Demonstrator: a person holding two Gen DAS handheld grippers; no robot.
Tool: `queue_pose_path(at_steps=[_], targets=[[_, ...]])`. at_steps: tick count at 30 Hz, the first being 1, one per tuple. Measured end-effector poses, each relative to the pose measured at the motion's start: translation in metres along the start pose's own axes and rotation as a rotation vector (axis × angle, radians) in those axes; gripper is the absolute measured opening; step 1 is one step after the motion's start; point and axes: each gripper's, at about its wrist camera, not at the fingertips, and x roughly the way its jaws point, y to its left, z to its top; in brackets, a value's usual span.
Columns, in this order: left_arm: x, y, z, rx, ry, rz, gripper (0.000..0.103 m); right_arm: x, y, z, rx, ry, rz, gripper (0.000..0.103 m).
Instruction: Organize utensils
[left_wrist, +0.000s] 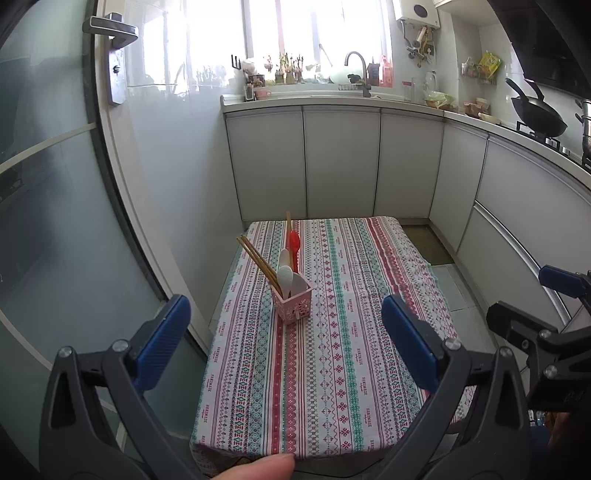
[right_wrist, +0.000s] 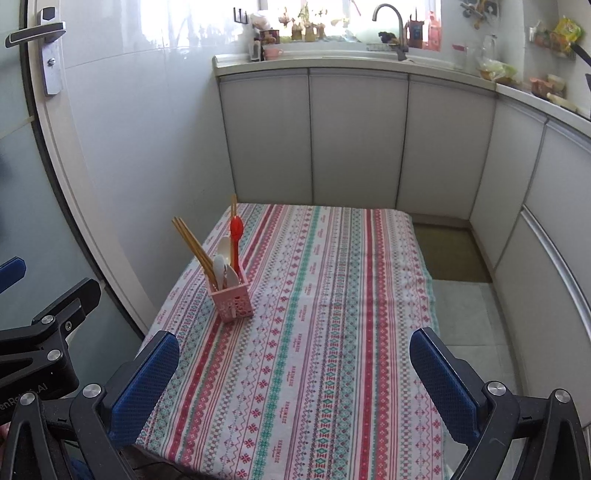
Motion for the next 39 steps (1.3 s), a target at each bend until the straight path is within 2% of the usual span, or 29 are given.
queue_pose_path(at_steps=[14, 39], targets=[[0.006, 0.004, 0.0, -0.002, 0.02, -0.013, 0.103, 0.007, 0.007, 0.0, -0.011, 0.0, -0.004, 0.103], [0.0, 0.008, 0.005, -0.037, -0.004, -0.027, 0.103, 0.011, 0.012, 0.009, -0.005, 0.016, 0.012, 0.103]])
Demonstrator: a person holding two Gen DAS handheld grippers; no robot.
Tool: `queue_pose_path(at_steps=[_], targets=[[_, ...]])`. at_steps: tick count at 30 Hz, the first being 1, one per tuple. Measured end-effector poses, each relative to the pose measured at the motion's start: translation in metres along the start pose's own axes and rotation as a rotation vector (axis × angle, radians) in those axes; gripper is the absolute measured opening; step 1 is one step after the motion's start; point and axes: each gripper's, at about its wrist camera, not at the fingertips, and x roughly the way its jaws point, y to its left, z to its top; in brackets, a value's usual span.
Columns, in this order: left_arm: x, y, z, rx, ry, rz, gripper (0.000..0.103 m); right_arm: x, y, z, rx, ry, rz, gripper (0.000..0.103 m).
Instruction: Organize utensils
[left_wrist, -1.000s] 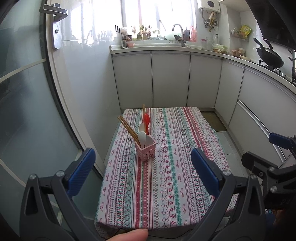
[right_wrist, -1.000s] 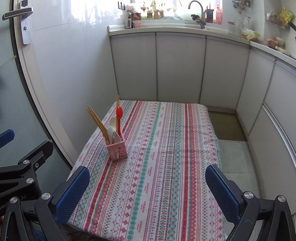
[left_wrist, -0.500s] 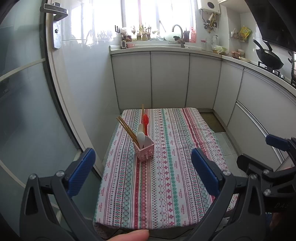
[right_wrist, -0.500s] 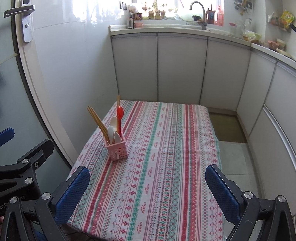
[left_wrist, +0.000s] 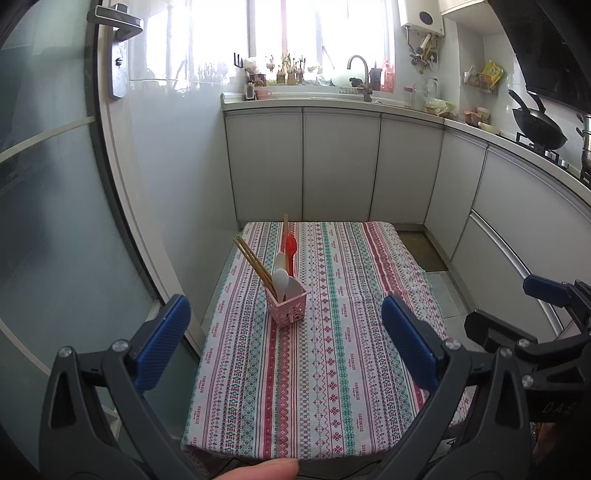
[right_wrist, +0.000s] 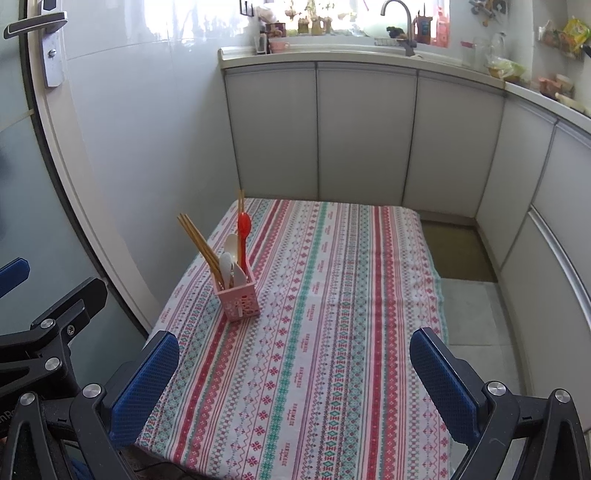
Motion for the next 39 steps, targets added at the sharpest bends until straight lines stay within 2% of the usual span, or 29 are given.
queue_pose_path(at_steps=[39], targets=[[0.0053, 0.0054, 0.0018, -0.011, 0.013, -0.011, 0.103, 0.0041, 0.0046, -0.0016, 0.003, 0.002, 0.005, 0.103]])
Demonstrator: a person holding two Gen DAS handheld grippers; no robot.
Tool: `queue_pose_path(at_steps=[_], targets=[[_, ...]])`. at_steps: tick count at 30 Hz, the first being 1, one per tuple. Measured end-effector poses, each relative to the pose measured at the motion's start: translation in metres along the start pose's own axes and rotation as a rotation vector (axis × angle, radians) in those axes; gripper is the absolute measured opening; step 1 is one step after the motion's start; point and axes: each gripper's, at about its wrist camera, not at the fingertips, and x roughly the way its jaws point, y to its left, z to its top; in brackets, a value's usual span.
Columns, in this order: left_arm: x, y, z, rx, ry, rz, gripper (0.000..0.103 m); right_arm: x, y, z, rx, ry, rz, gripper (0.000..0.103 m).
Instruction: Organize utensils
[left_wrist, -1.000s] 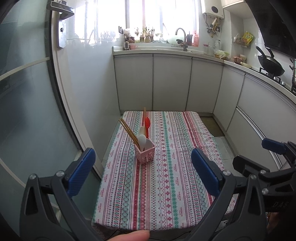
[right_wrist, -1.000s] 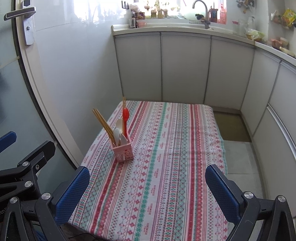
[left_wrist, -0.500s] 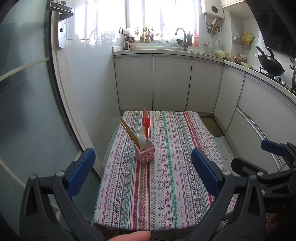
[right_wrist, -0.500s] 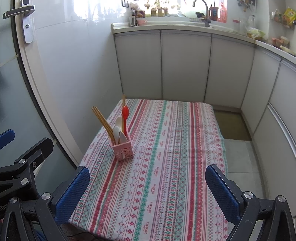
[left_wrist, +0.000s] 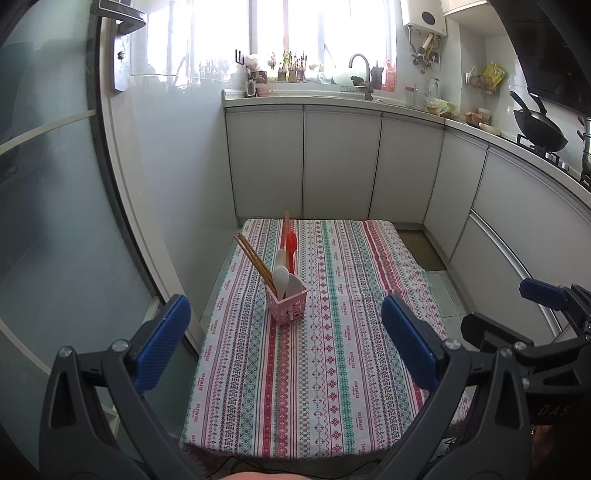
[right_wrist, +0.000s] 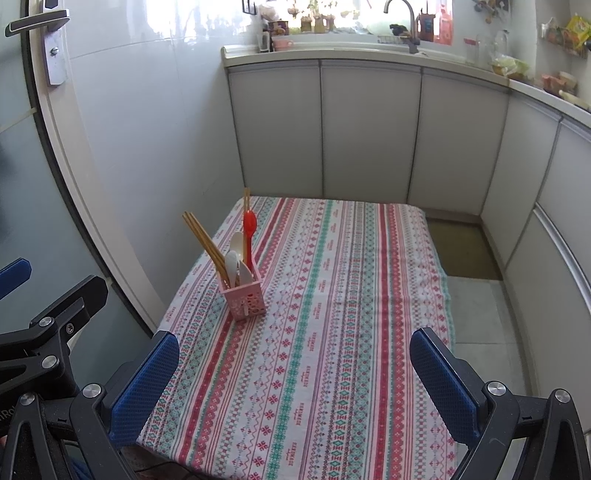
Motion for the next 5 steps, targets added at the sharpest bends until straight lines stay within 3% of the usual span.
queue_pose_path(at_steps=[5], targets=[[0.0006, 0.0006, 0.0005, 0.001, 0.005, -0.004, 0.103, -0.0004, -0.0008, -0.0008, -0.001, -0.002, 0.0, 0.103]])
